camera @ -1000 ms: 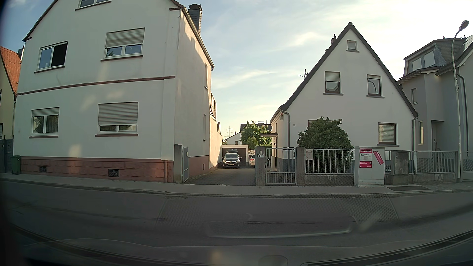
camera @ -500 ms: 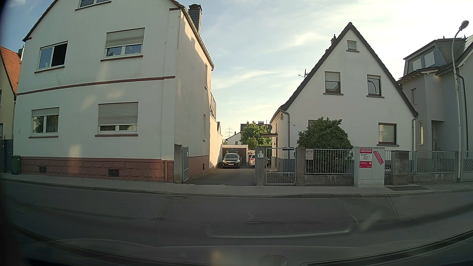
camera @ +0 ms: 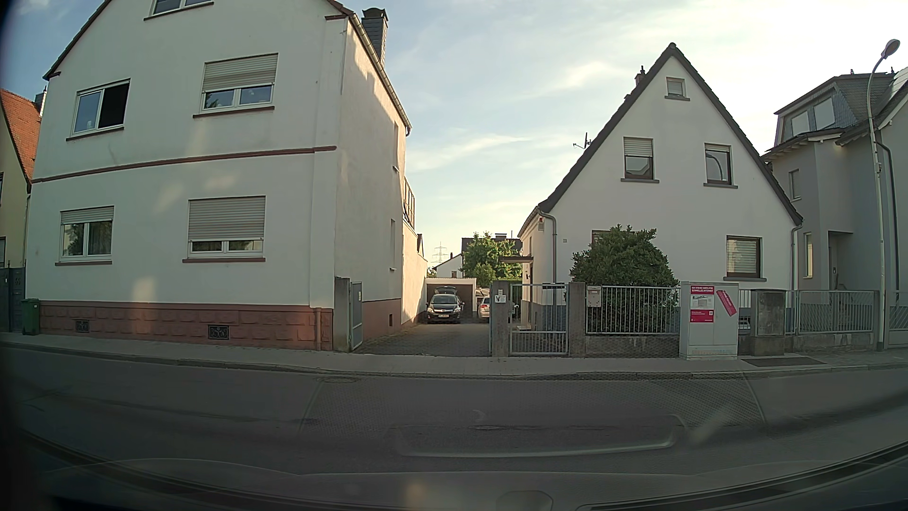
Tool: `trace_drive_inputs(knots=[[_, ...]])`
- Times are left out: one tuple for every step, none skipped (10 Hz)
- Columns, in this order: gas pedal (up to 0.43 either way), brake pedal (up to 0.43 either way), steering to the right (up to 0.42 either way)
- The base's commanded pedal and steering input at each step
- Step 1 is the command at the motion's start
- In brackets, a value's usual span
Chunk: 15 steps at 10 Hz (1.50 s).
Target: Follow the waypoints while adhering to traffic rules and regulations
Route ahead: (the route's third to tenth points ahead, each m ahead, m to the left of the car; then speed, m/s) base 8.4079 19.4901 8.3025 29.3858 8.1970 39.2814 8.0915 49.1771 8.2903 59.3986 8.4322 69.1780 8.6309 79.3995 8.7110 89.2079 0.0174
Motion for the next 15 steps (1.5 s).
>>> trace_drive_inputs(knots=[[0.000, 0.244, -0.161], [0.000, 0.244, -0.160], [0.000, 0.244, -0.160], [0.000, 0.244, -0.161], [0.000, 0.244, -0.160], [0.000, 0.244, -0.160], [0.000, 0.244, -0.161], [0.000, 0.244, -0.161], [0.000, 0.244, -0.160], [0.000, 0.244, -0.160], [0.000, 0.244, -0.161], [0.000, 0.244, -0.161], [0.000, 0.244, -0.160], [0.000, 0.244, -0.161], [0.000, 0.244, -0.161]])
